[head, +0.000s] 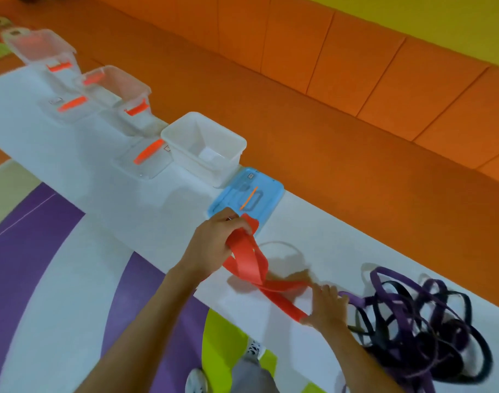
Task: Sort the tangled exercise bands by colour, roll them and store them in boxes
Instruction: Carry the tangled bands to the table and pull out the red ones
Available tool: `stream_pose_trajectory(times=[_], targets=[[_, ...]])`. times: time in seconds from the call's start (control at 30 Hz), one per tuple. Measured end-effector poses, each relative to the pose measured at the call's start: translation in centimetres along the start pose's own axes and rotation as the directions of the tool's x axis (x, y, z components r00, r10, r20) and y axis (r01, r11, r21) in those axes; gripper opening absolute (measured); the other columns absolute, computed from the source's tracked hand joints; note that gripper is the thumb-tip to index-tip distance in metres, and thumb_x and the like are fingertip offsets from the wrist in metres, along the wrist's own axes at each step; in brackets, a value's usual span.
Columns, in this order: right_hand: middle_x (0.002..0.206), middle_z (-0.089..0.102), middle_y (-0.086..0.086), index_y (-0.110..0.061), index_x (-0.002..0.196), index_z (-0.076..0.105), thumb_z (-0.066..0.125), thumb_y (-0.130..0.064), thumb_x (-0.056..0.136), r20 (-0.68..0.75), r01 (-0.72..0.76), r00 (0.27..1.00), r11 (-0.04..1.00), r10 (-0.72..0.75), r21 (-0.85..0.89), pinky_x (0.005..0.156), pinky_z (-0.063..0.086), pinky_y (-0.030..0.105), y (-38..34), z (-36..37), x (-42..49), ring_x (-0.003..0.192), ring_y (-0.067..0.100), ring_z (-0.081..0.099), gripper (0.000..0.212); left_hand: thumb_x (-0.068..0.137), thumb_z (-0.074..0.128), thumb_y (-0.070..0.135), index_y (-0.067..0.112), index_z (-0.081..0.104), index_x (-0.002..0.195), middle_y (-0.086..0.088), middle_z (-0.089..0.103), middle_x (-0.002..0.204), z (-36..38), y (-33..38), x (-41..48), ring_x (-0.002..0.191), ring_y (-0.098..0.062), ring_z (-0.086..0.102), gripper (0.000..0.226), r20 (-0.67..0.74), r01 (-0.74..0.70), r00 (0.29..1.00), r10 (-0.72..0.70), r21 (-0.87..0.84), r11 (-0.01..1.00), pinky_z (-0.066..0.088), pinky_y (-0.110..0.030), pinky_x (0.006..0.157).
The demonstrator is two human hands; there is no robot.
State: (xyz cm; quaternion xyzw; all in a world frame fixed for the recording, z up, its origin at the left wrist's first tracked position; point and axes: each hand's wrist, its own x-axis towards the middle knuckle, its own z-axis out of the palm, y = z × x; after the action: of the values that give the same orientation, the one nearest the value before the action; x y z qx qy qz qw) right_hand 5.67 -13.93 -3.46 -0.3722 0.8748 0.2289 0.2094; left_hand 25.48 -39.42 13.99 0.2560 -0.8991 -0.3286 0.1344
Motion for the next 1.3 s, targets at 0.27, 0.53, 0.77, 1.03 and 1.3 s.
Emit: stream_pose_trajectory(times=[0.27,0.53,0.77,1.03,1.3], targets=[[0.138,0.059,0.010,-0.013,0.148,0.046,0.051,-0.023,0.099,-0.030,0.196,0.979,0.975,-0.200,-0.103,0.105,0.045,0.046,1.8,1.4,1.3,0.122,0.032,0.062,0.050,0.073,0.062,-0.010,0.032,0.075,0.105,0.013,0.064,0.113,3.2,2.6,4.0,0.105,-0.013,0.067,0.055,-0.009,0.099,0.995,-0.099,-0.028,0.995,0.057,-0.040,0.085],[0.089,0.074,-0.006,-0.029,0.083,0.065,0.068,-0.042,0.088,-0.014,-0.009,1.000,0.698,0.027,0.716,0.075,0.051,0.032,4.9,-5.9,4.9,0.094,0.025,0.072,0.014,0.076,0.063,-0.017,0.026,0.076,0.095,0.025,0.075,0.100,5.3,3.6,6.2,0.102,-0.001,0.067,0.048,-0.155,0.097,0.979,-0.135,-0.231,0.968,0.045,-0.009,0.088],[0.072,0.069,-0.006,-0.029,0.078,0.061,0.057,-0.038,0.079,-0.122,0.146,0.989,0.574,-0.081,0.806,0.071,0.056,0.034,0.5,-9.6,4.1,0.080,0.026,0.073,0.011,0.084,0.067,-0.017,0.012,0.078,0.100,0.008,0.081,0.107,8.4,3.5,6.7,0.102,0.001,0.072,0.034,-0.138,0.163,0.961,-0.240,-0.421,0.893,0.047,-0.008,0.089],[0.119,0.071,0.009,-0.015,0.124,0.065,0.069,-0.025,0.099,0.373,-0.391,0.893,-0.023,-0.252,0.920,0.098,0.052,0.047,0.7,-1.6,0.9,0.114,0.025,0.066,0.028,0.079,0.058,-0.017,0.010,0.076,0.110,-0.009,0.070,0.111,14.9,-0.1,4.7,0.108,-0.023,0.066,0.045,0.020,0.196,0.980,-0.196,-0.211,0.958,0.050,-0.037,0.101],[0.132,0.067,0.010,-0.011,0.134,0.059,0.055,-0.013,0.106,0.321,-0.324,0.945,-0.269,-0.056,0.907,0.109,0.044,0.053,4.0,1.0,-3.9,0.124,0.029,0.064,0.029,0.092,0.076,0.017,0.018,0.033,0.162,-0.010,0.034,0.164,21.4,-4.0,0.3,0.150,-0.032,0.038,0.082,0.553,0.146,0.819,-0.157,0.065,0.987,0.032,-0.042,0.125]])
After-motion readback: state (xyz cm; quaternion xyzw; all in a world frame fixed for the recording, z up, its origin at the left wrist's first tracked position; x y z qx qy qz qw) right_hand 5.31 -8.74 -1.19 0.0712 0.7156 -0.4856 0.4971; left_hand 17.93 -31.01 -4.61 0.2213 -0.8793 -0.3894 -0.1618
